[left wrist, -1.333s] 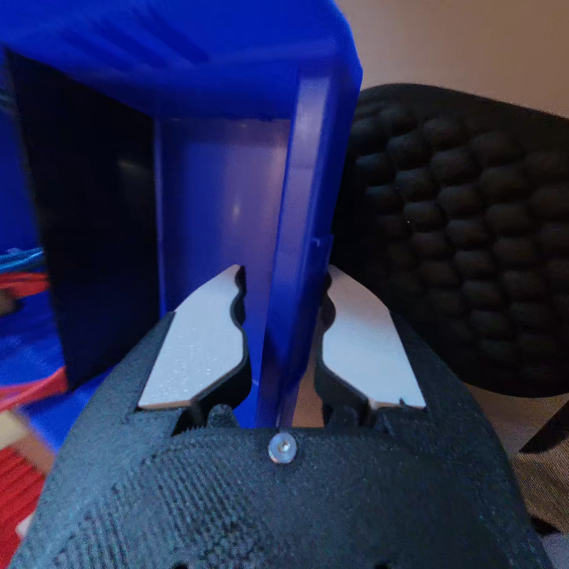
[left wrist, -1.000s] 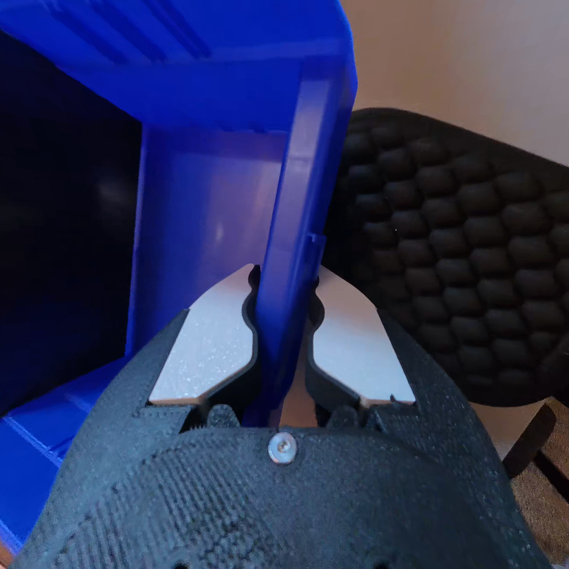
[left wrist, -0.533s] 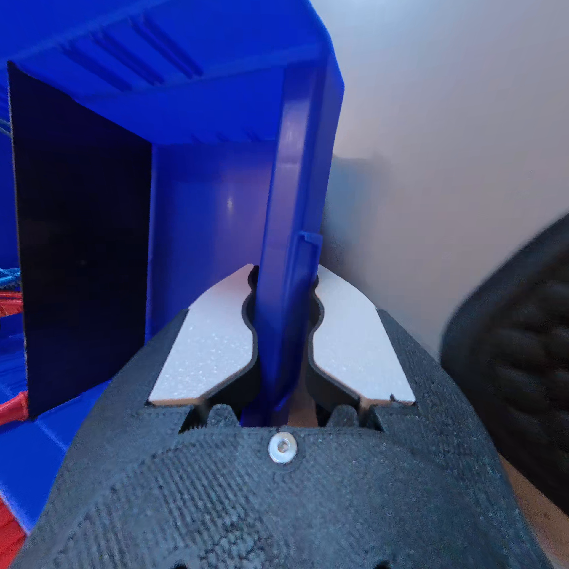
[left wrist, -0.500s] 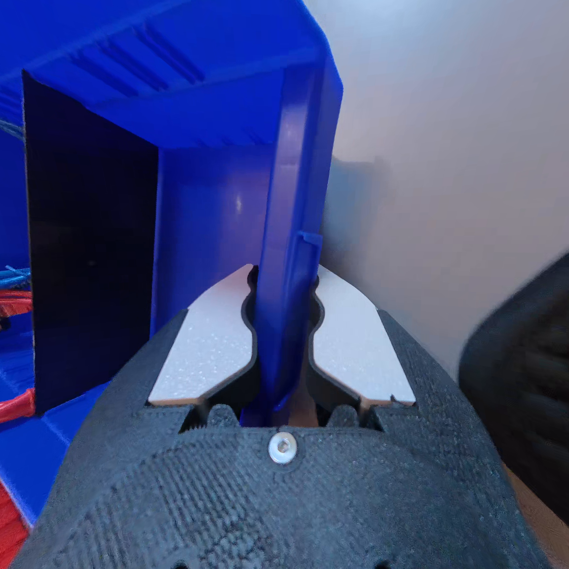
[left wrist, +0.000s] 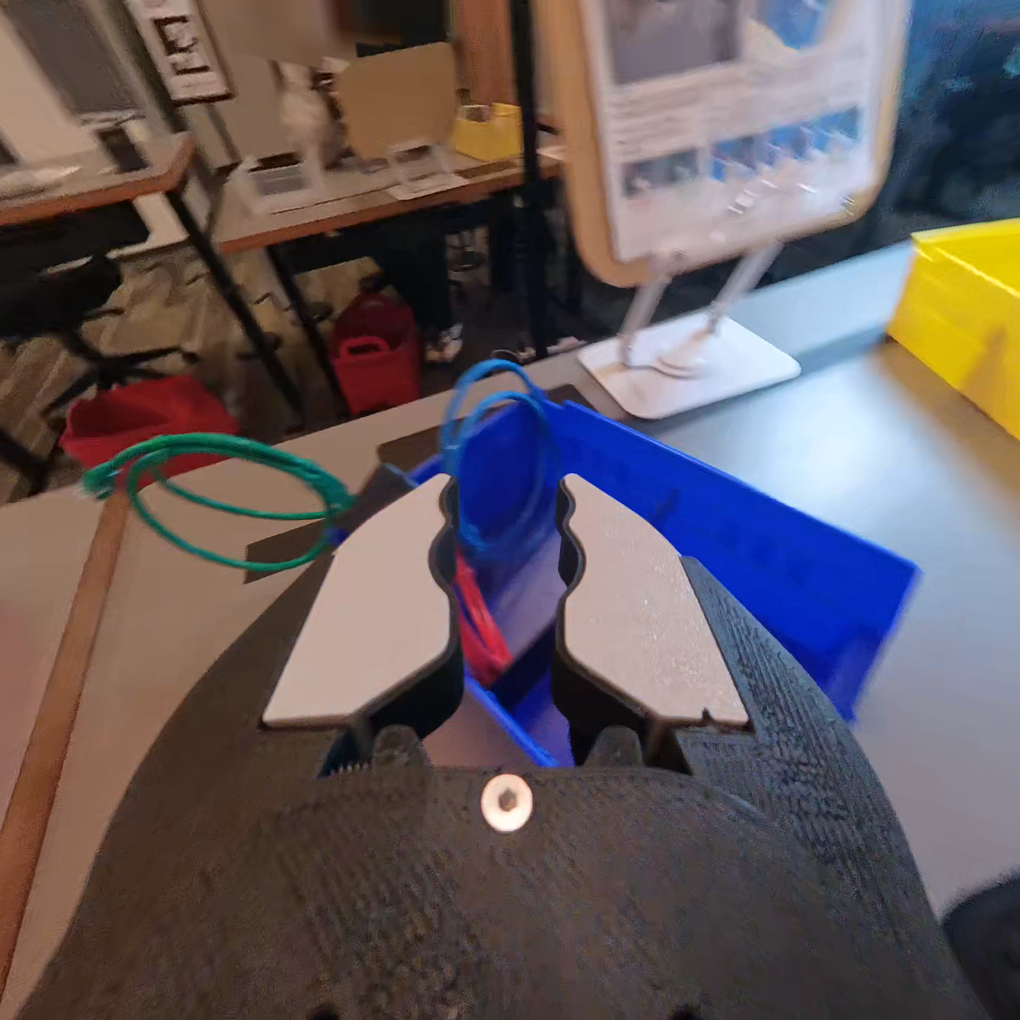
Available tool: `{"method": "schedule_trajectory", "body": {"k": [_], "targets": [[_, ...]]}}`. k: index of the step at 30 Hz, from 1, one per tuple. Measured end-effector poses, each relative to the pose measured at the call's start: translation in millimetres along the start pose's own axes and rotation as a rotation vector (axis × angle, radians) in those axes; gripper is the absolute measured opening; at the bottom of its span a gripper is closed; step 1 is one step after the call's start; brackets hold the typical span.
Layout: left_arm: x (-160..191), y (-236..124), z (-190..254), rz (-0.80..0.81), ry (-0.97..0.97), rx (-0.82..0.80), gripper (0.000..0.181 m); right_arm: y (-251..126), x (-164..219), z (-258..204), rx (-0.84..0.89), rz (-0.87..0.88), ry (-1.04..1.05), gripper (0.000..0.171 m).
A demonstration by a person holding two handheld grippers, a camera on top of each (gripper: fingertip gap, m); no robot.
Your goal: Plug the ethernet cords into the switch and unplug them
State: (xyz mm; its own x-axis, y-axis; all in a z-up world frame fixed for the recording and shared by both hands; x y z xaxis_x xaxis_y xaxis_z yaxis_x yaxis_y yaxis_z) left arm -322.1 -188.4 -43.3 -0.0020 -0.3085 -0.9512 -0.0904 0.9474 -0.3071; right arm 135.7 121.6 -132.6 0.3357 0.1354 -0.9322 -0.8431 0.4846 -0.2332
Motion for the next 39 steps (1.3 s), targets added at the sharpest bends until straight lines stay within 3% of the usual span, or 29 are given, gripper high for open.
{"method": "schedule_trajectory", "body": {"k": [1, 3, 5, 7, 11, 13, 15, 20, 24, 31, 35, 39], "targets": [[-3.2, 0.2, -22.7, 0.011, -0.049, -0.044, 0.034, 0.4, 2.7, -1.6, 0.002, 0.007, -0.012, 0.031], [1.7, 7.7, -66.7, -0.010, -0.141, -0.120, 0.038, 0.1, 5.8, -3.7, 0.010, 0.014, -0.042, 0.030], [18.3, 25.5, -97.5, -0.034, -0.283, -0.092, 0.048, -1.7, 4.9, -5.4, 0.005, 0.039, -0.040, 0.028], [38.4, 44.3, -118.5, -0.042, -0.406, -0.076, 0.053, -2.4, 5.8, -6.3, -0.001, 0.044, -0.039, 0.027], [61.8, 73.7, -139.1, -0.042, -0.475, -0.081, 0.053, -3.6, 8.0, -6.1, -0.004, 0.056, -0.051, 0.025], [65.2, 83.3, -143.5, -0.052, -0.465, -0.074, 0.049, -3.1, 8.0, -5.9, -0.008, 0.064, -0.046, 0.024], [62.2, 87.1, -145.0, -0.041, -0.438, -0.077, 0.023, -2.0, 8.4, -6.0, -0.011, 0.063, -0.045, 0.023], [53.6, 86.9, -139.4, -0.122, -0.308, -0.083, 0.019, -1.4, 12.9, -6.7, -0.007, 0.049, -0.063, 0.022], [22.0, 75.9, -130.0, -0.087, -0.155, -0.119, 0.017, -1.9, 12.9, -6.8, 0.001, 0.051, -0.071, 0.021], [-75.6, 53.1, -57.8, 0.025, 0.184, -0.060, 0.016, -4.4, 5.0, -10.9, -0.027, 0.094, -0.055, 0.021], [-139.2, 36.9, 20.1, 0.095, 0.385, 0.046, 0.016, -7.9, -14.4, -19.2, -0.075, 0.117, -0.016, 0.023], [-176.8, 31.9, 118.6, 0.086, 0.557, 0.282, 0.016, -23.6, -66.0, -36.1, -0.146, 0.236, -0.082, 0.028]]}}
Point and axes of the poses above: each gripper's, where its closed fingertips meet, y out along the fingers, x out of its underside, z = x × y across the jaws, the point moved 6 cm from there along -y, back along the fingers, and after that the axes turned 15 degrees about x, right-handed, at the moved point
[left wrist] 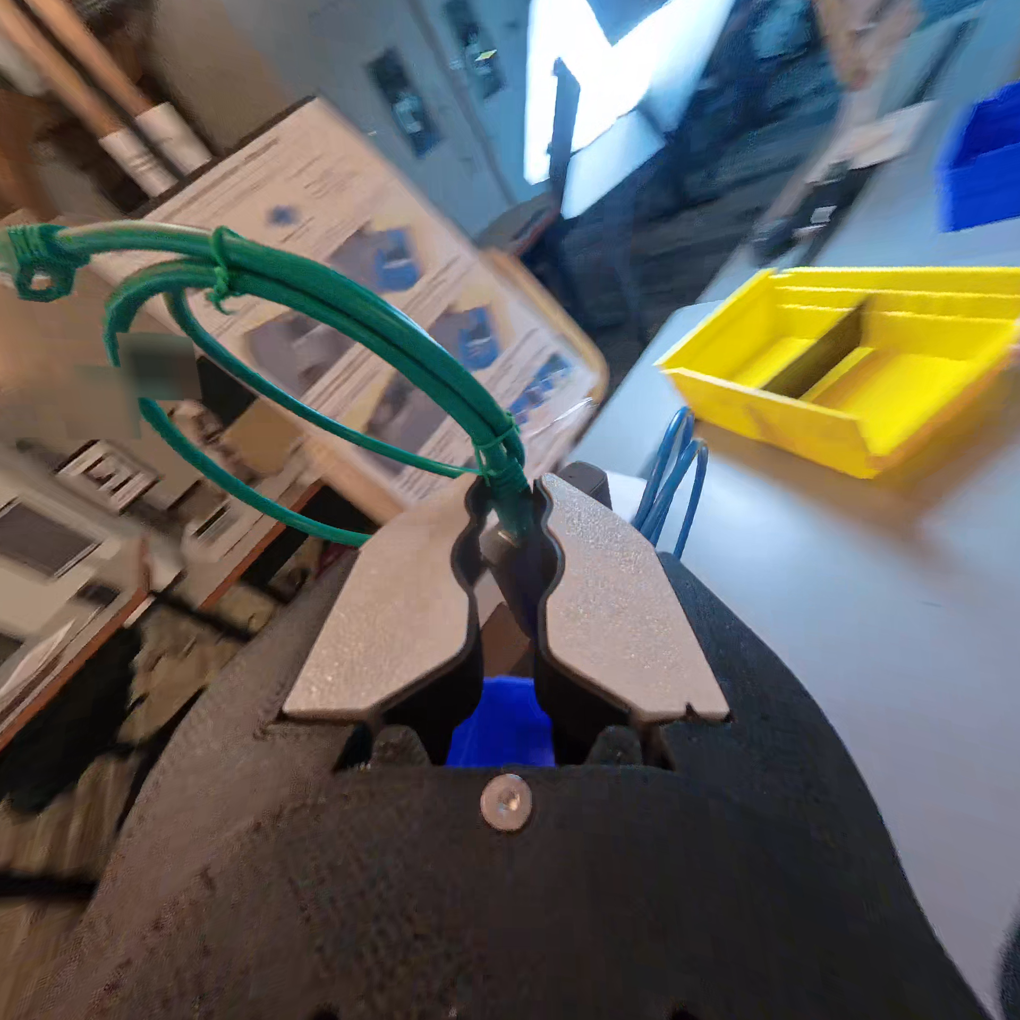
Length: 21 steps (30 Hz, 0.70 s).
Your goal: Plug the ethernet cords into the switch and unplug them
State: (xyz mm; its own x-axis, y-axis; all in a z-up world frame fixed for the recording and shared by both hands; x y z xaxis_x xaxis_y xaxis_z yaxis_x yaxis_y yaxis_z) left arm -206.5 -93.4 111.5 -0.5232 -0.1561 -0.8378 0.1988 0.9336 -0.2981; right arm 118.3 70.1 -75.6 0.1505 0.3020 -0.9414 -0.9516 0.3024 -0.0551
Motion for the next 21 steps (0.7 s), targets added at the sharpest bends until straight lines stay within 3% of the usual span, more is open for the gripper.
{"method": "schedule_trajectory", "body": {"k": [5, 10, 16, 19, 21], "targets": [[-47.6, 34.5, 87.4, 0.135, 0.054, 0.389, 0.016, -24.6, -73.5, 3.5, -0.091, 0.194, 0.027, 0.030], [-43.1, 81.2, 152.2, 0.158, 0.017, 0.504, 0.016, -46.1, -96.3, -14.4, -0.120, 0.123, -0.042, 0.031], [-28.2, 143.9, 210.7, 0.074, 0.008, 0.605, 0.016, -9.5, -61.1, -38.6, -0.138, -0.182, -0.147, 0.033], [-19.8, 153.8, 215.7, 0.073, 0.002, 0.620, 0.016, 3.7, -42.1, -38.7, -0.192, -0.168, -0.058, 0.024], [-17.3, 146.4, 209.9, 0.183, -0.065, 0.678, 0.019, 5.6, -34.6, -34.5, -0.204, -0.116, -0.023, 0.022]]}}
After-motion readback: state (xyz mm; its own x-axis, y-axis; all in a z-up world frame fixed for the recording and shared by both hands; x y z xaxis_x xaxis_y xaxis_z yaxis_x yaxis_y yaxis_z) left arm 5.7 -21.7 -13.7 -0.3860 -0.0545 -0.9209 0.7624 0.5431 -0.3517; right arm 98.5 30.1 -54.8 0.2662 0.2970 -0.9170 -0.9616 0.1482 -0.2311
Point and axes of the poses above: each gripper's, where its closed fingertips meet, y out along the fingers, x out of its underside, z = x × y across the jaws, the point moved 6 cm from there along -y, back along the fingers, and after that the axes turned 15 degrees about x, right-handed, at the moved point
